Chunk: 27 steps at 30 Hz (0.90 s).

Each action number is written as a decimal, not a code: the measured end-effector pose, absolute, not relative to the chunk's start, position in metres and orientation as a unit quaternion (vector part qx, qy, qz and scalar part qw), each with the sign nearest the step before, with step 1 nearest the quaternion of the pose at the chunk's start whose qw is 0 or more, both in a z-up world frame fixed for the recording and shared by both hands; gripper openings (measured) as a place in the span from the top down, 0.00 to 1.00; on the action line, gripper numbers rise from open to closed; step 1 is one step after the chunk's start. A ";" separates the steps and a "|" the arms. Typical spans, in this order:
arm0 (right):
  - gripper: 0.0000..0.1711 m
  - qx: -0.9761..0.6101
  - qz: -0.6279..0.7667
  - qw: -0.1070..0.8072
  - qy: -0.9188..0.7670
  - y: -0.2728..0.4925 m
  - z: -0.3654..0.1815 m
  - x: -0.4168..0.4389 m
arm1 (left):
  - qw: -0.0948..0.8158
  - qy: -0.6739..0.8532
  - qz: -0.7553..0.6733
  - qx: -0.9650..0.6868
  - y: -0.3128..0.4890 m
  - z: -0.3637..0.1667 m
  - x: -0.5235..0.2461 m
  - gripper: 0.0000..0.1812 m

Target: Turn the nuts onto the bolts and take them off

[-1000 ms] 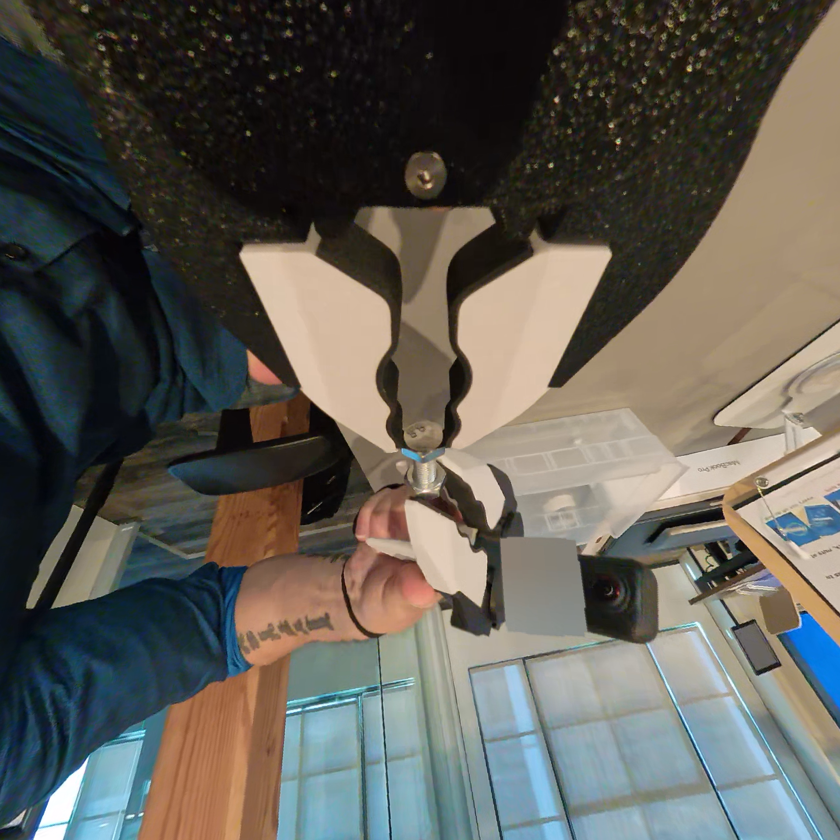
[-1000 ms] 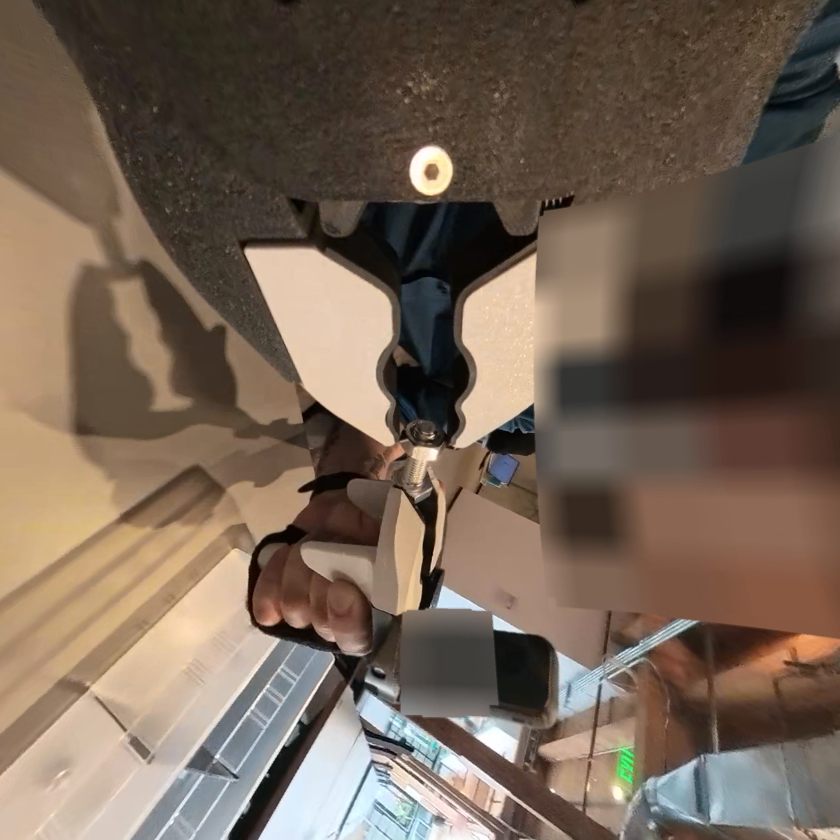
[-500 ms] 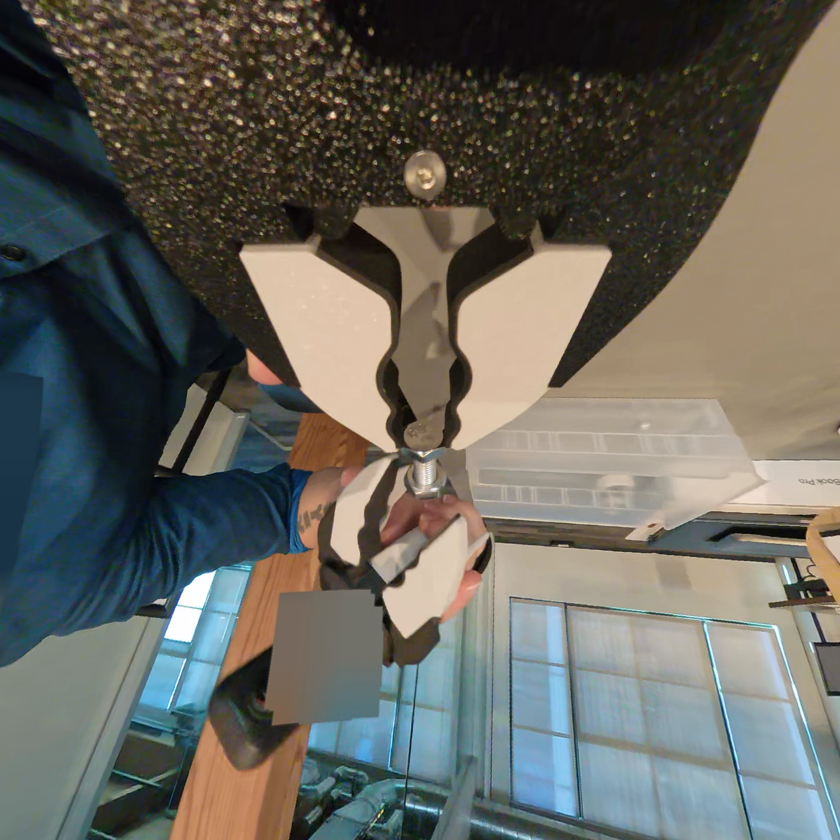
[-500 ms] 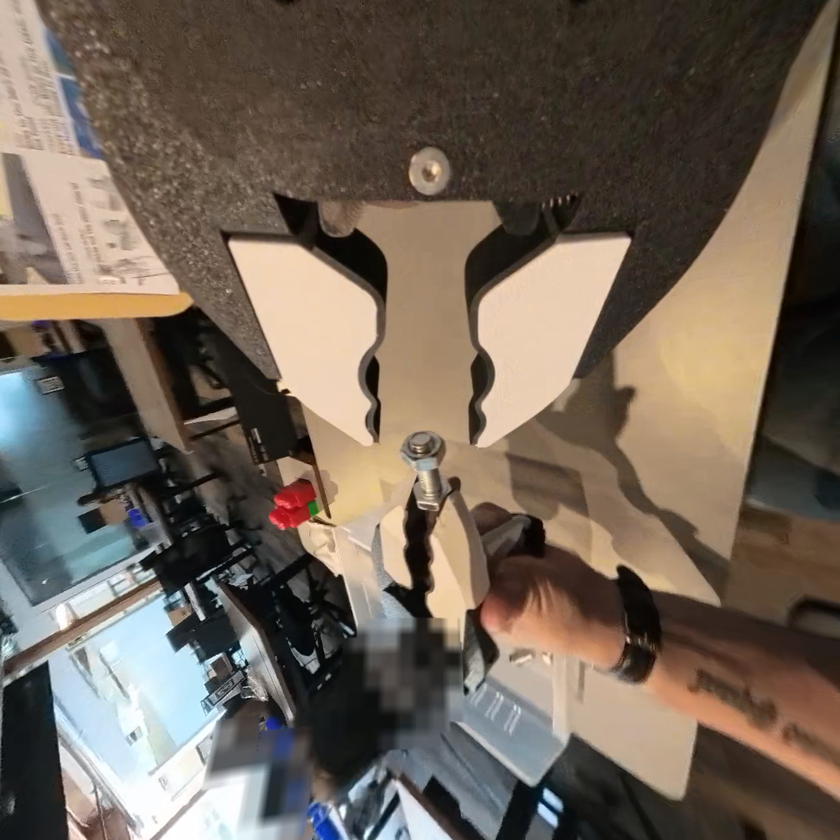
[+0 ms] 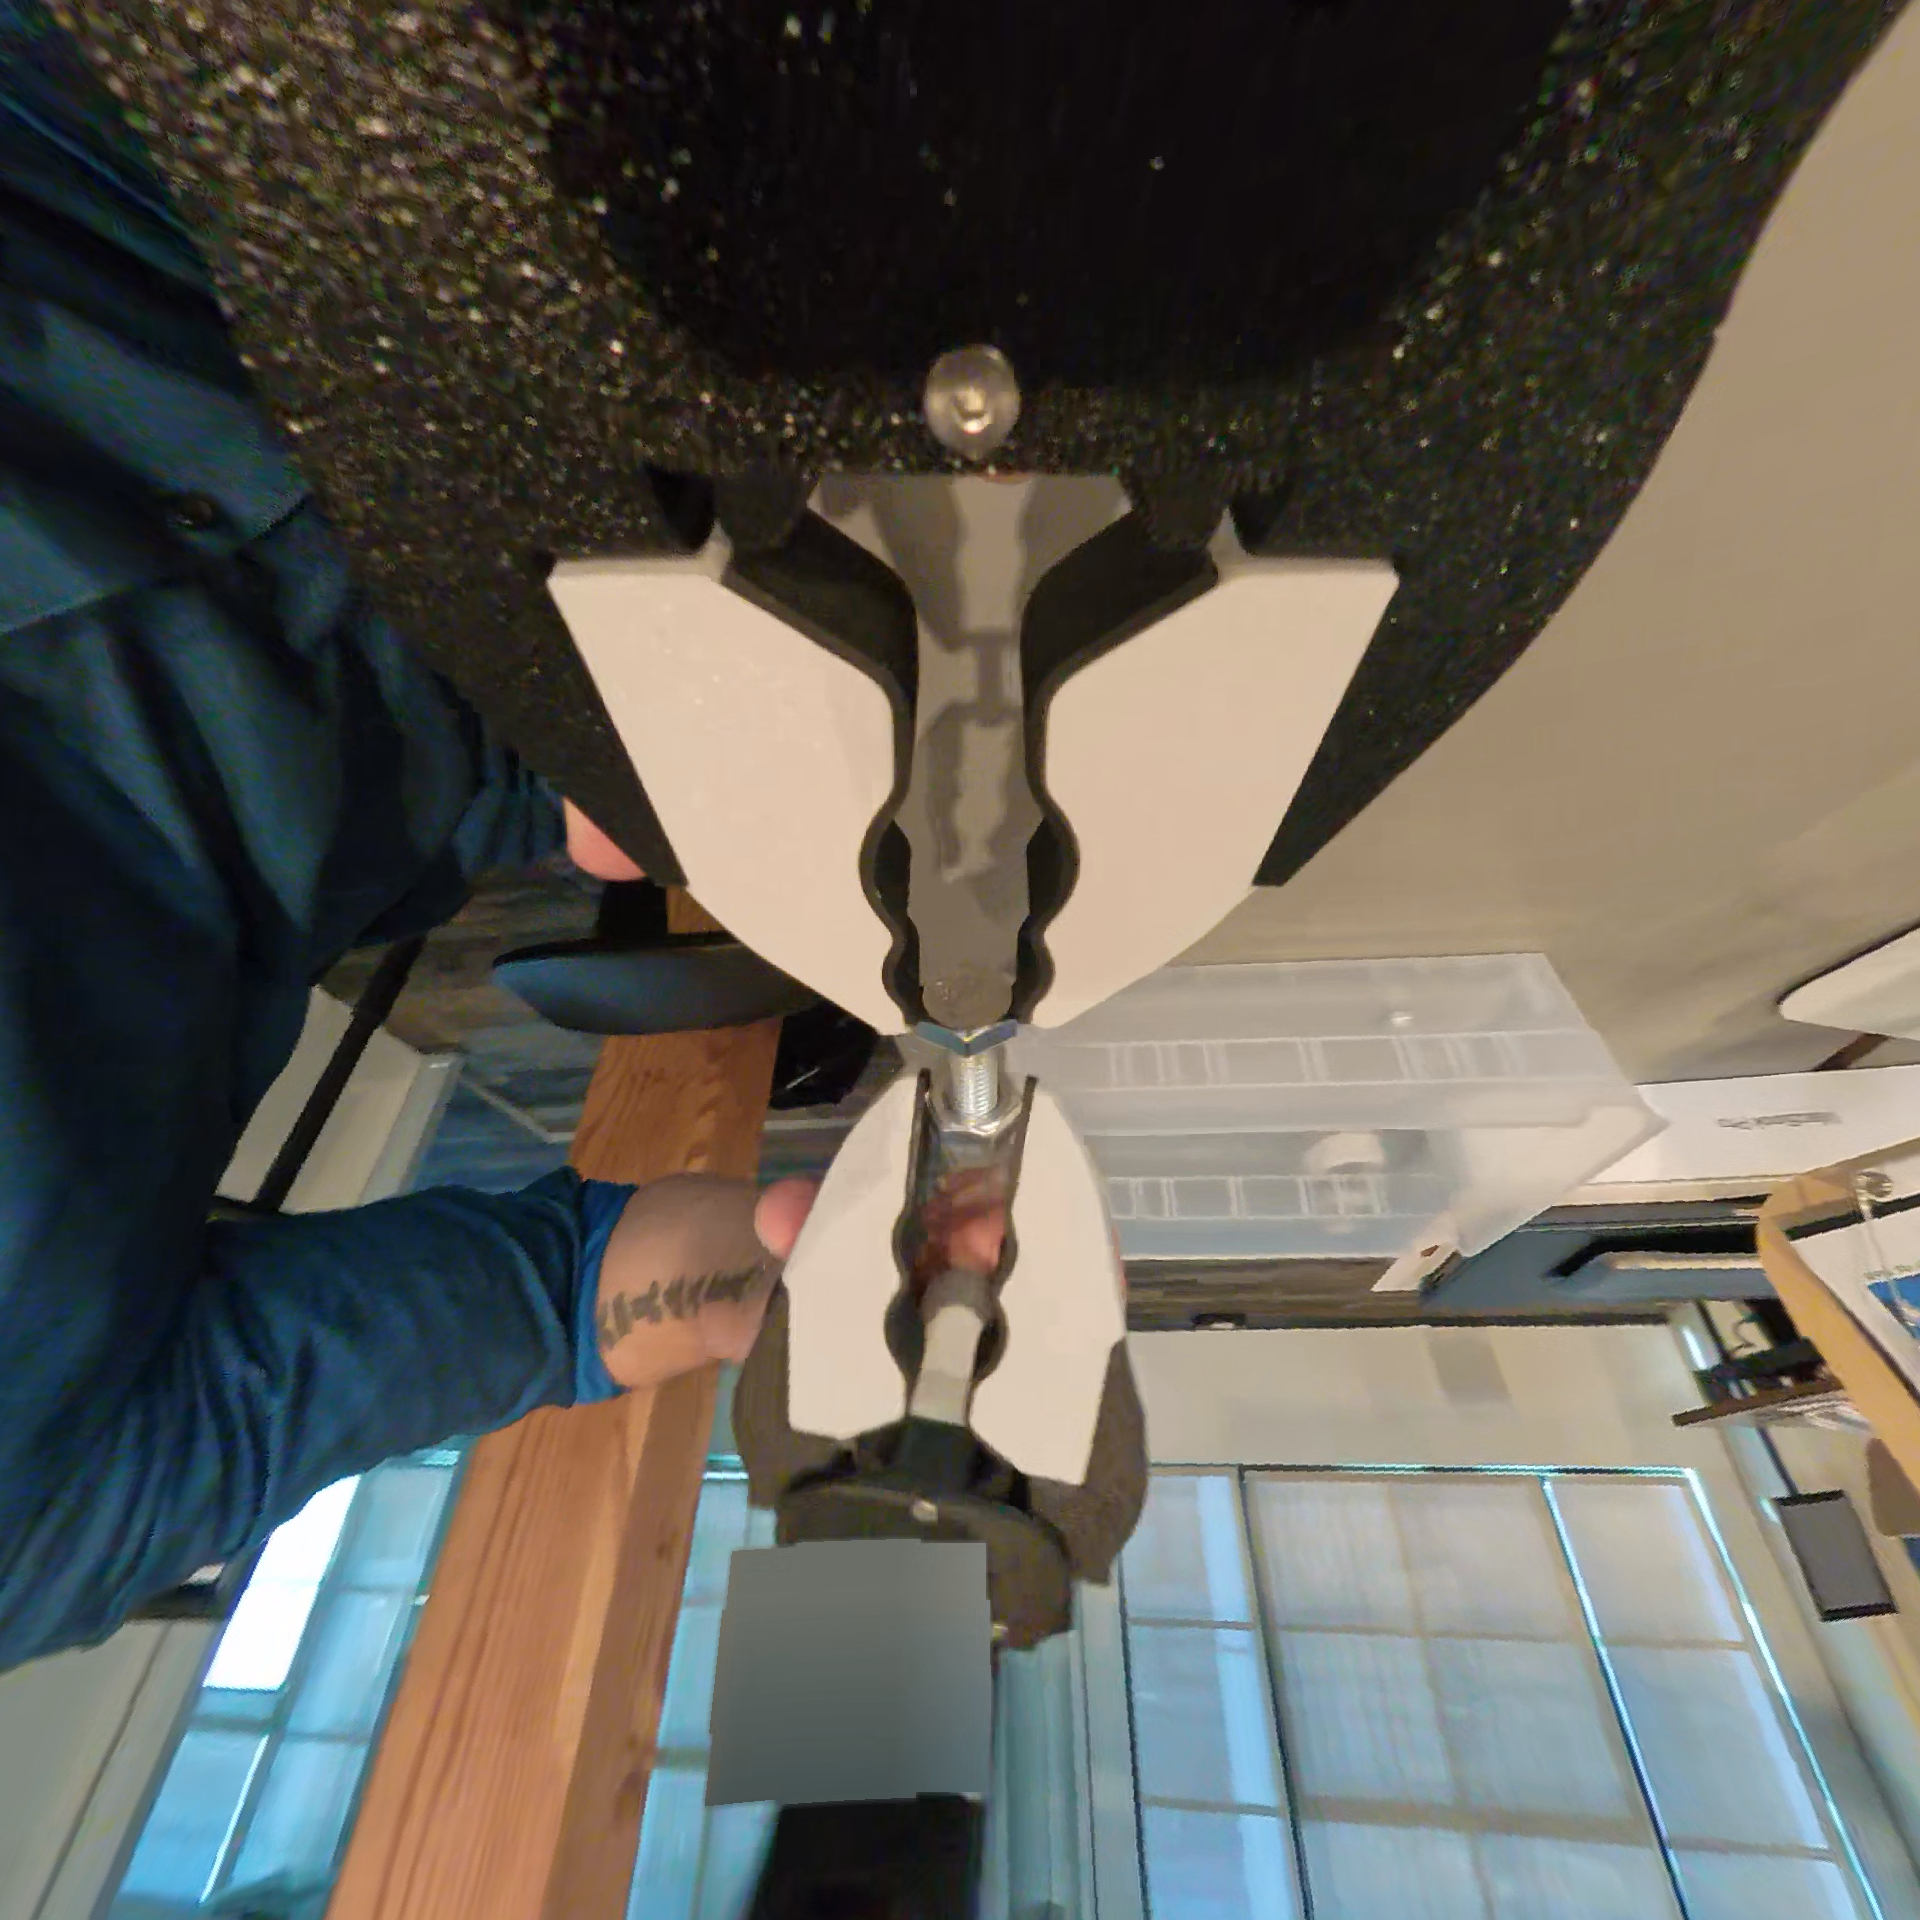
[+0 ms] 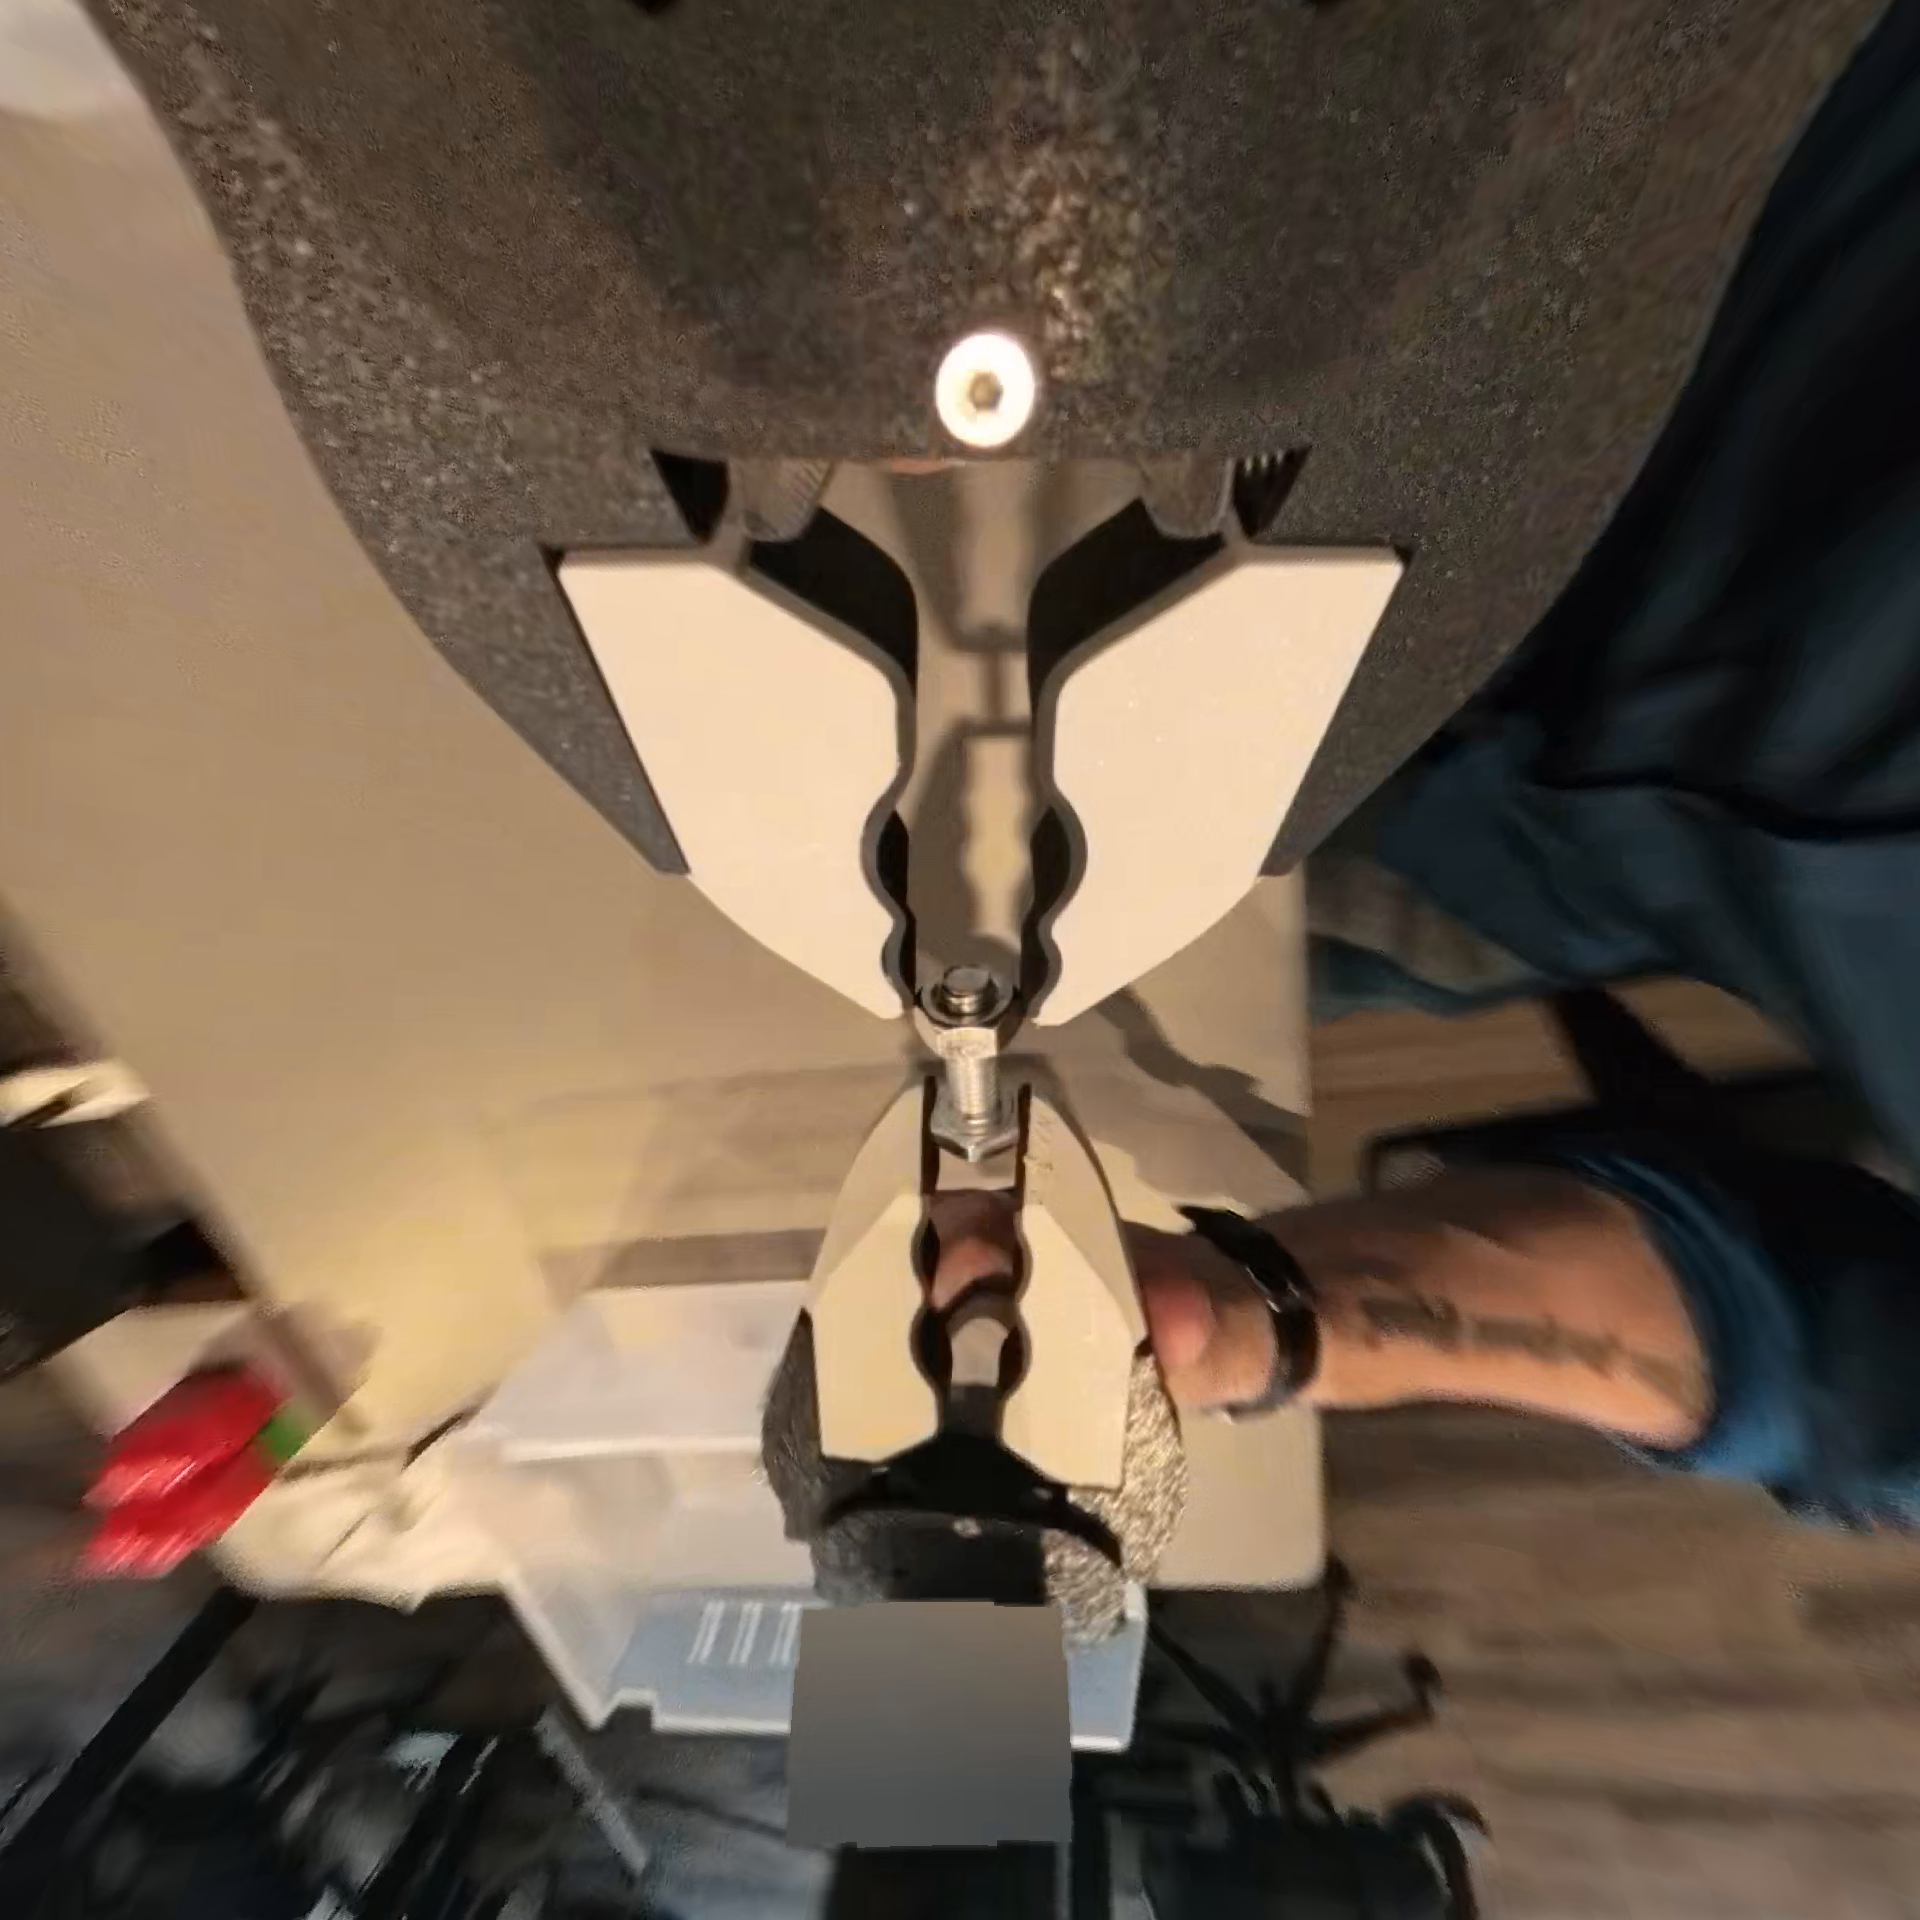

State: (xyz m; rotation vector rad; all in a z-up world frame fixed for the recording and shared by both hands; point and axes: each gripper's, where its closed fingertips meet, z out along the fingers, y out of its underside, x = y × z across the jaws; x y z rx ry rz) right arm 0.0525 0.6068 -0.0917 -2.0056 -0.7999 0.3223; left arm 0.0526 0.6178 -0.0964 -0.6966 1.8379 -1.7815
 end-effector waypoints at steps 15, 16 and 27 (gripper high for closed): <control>0.86 -0.780 0.499 0.361 -0.113 0.603 -0.089 0.051 | 0.273 0.689 -0.625 -0.244 0.615 -0.097 0.052 0.91; 0.83 -0.786 0.468 0.382 -0.129 0.605 -0.089 0.053 | 0.272 0.688 -0.626 -0.246 0.616 -0.097 0.053 0.91; 0.78 -0.745 -0.012 0.534 -0.399 0.607 -0.081 0.053 | 0.220 0.636 -0.700 -0.238 0.622 -0.084 0.045 0.91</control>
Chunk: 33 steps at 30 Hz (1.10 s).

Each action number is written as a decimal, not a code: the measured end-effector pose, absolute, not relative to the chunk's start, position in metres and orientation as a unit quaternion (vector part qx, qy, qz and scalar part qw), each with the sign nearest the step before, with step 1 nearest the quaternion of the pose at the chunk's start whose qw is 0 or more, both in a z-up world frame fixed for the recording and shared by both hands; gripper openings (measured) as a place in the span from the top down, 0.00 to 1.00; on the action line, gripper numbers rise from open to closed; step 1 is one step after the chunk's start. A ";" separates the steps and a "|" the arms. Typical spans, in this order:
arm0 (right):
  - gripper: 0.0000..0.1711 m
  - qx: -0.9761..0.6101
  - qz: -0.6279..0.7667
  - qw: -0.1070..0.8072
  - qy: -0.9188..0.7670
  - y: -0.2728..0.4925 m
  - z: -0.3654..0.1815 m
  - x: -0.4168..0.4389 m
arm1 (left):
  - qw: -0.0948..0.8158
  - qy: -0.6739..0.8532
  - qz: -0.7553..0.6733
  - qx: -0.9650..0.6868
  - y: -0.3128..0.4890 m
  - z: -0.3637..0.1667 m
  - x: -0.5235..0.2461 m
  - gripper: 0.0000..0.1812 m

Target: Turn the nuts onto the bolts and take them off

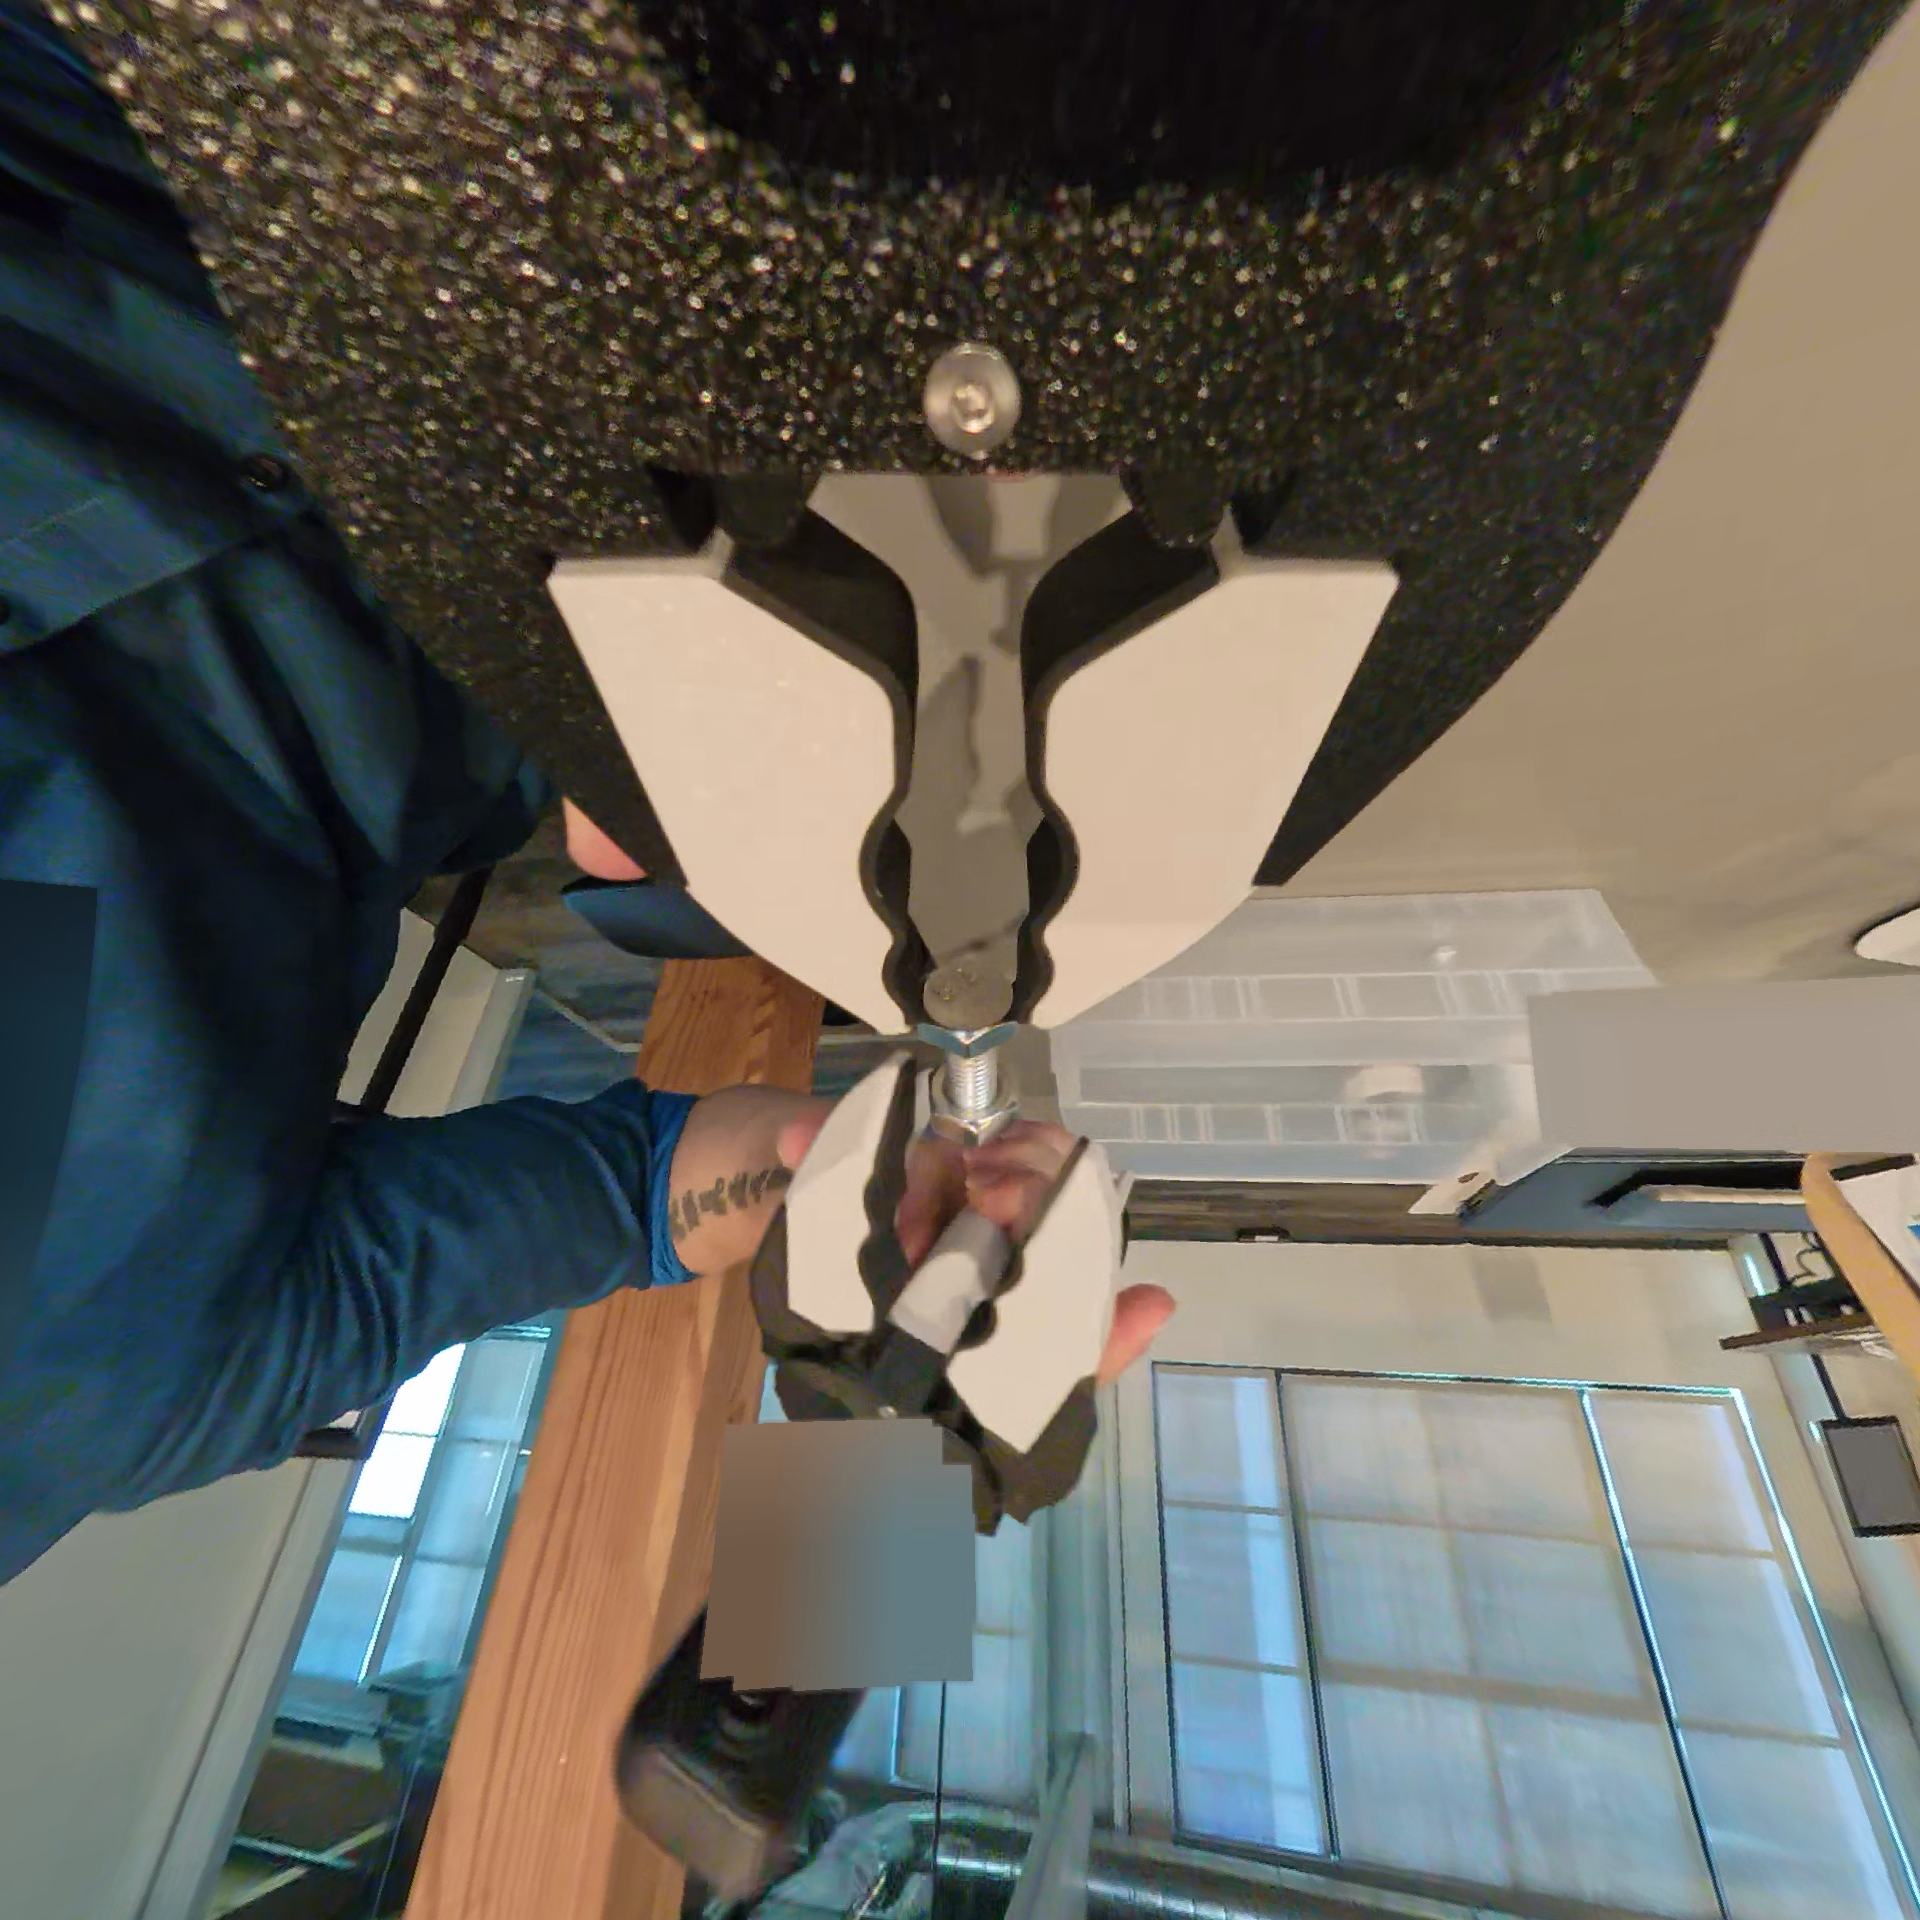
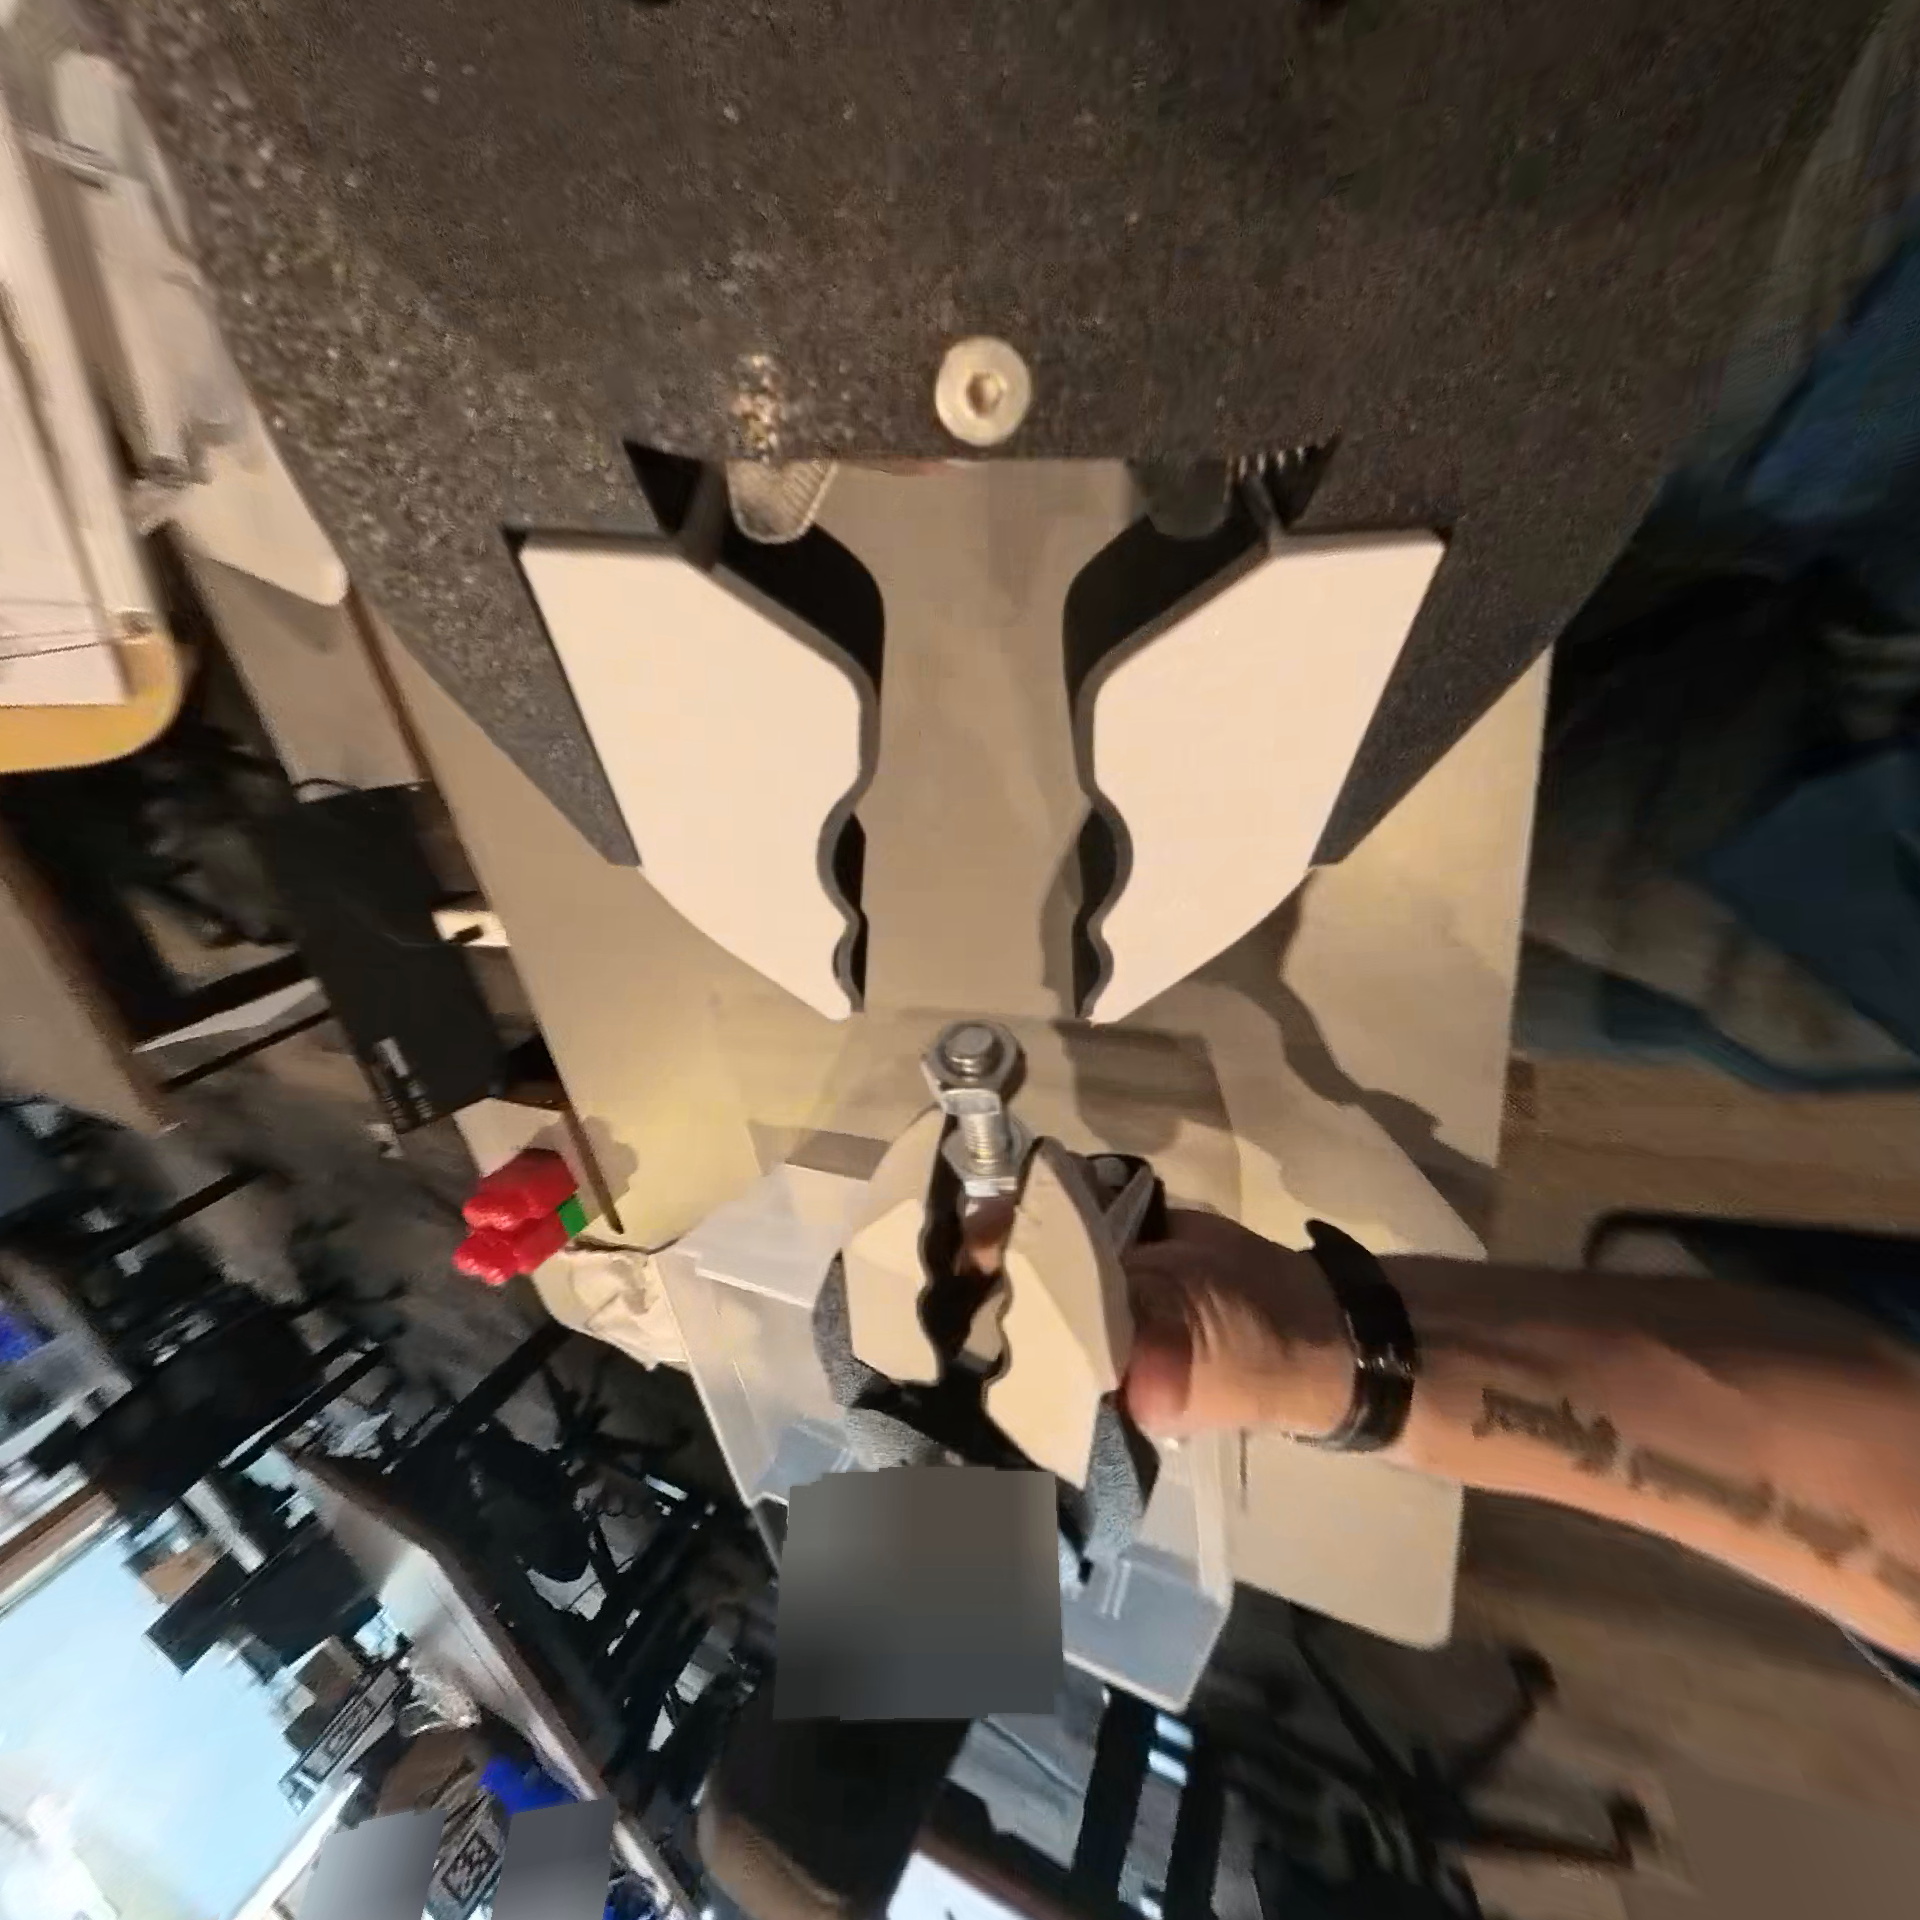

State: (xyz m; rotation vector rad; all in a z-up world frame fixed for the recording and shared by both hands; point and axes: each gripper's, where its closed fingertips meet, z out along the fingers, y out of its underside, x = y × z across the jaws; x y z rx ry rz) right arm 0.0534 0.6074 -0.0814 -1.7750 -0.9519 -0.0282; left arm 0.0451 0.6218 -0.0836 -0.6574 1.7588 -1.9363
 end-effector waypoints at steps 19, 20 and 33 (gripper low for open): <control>0.89 -0.820 0.398 0.379 -0.157 0.601 -0.088 0.045 | 0.277 0.693 -0.624 -0.231 0.613 -0.093 0.048 0.91; 0.89 -0.812 0.445 0.355 -0.126 0.600 -0.088 0.044 | 0.283 0.699 -0.616 -0.228 0.611 -0.093 0.047 0.91; 0.75 -0.788 0.286 0.496 -0.226 0.612 -0.084 0.060 | 0.259 0.662 -0.659 -0.246 0.618 -0.087 0.048 0.91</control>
